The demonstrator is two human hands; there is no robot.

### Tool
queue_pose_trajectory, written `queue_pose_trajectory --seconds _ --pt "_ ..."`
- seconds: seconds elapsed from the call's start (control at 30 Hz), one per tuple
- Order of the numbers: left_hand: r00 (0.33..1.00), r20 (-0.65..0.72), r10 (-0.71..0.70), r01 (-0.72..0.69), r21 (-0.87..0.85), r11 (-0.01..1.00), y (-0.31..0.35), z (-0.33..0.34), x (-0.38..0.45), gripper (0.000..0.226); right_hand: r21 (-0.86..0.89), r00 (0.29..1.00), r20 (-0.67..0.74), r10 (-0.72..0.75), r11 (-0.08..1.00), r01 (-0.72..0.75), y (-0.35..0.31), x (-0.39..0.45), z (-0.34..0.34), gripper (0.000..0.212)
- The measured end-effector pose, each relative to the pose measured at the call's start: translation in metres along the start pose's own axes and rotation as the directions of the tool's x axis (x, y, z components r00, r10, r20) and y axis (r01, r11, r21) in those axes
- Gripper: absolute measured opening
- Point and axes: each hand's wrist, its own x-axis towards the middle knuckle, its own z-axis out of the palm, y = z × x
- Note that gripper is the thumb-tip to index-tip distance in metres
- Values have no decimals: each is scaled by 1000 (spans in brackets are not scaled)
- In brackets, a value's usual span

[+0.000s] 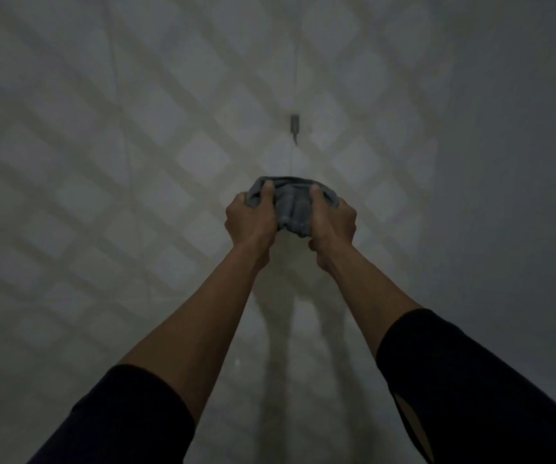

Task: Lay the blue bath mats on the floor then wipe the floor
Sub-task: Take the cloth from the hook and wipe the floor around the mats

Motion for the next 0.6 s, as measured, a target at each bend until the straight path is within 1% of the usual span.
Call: queue_pose_trajectory --seconds 0.07,0.13,0.23,0.3,0.37,0.43,0.53,0.6 --pt "999 10 -50 49 53 997 -30 -12 -7 38 -55 1000 9 30 998 -29 26 -10 -8 36" --pt "994 49 -95 88 132 987 -66 -25 -18 39 -128 997 26 69 990 -65 57 -20 -19 31" --pt "962 127 -243 216 195 957 -124 -45 -45 33 -293 991 60 115 952 -93 114 -41 -39 32" --pt "928 136 -346 306 246 919 -164 -58 -64 32 -419 987 94 133 904 -82 155 -56 -53 37" --pt "888 138 -439 380 319 868 -200 -70 -83 32 -503 978 119 170 860 -88 196 -71 -66 39" --pt "837 141 -529 450 373 811 -236 -80 -102 29 -565 964 137 229 817 -114 237 -86 -79 41" --pt "768 130 -627 508 471 721 -294 -92 -131 29 -626 932 155 328 762 -164 303 -106 -97 41" --pt "711 123 -692 562 493 664 -324 -101 -149 27 -666 907 188 376 728 -163 340 -121 -112 41"
